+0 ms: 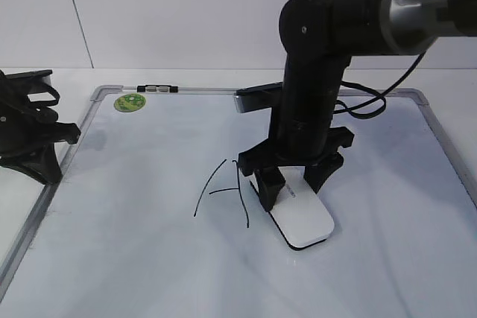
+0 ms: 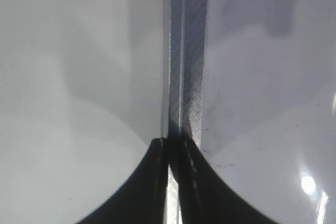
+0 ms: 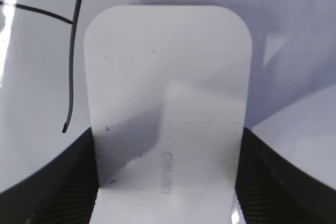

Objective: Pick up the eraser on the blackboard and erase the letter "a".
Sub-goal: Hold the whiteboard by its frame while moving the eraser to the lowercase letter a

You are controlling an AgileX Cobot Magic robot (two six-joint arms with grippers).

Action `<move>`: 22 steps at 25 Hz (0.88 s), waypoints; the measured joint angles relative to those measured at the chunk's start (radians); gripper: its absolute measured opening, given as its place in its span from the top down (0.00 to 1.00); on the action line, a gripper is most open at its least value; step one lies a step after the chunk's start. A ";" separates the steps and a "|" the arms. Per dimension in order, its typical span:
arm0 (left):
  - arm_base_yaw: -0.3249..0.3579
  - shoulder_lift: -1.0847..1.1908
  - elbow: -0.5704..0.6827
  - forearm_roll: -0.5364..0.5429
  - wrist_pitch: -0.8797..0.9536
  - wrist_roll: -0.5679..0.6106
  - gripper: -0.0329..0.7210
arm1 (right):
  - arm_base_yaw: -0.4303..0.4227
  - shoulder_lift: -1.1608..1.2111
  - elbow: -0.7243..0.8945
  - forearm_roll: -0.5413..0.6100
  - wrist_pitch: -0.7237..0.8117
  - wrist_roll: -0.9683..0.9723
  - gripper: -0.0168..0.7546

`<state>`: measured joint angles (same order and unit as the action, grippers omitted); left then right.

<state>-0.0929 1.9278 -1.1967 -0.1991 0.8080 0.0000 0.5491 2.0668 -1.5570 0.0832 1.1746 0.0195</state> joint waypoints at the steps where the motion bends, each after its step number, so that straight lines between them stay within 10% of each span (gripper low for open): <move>1: 0.000 0.000 0.000 0.000 0.000 0.000 0.92 | 0.001 0.000 0.000 -0.005 0.000 0.004 0.28; 22: 0.000 0.000 0.000 0.000 -0.002 0.000 0.92 | -0.084 0.001 -0.002 -0.083 0.011 0.078 0.28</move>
<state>-0.0929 1.9278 -1.1967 -0.1991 0.8057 0.0000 0.4653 2.0677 -1.5593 0.0000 1.1851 0.0979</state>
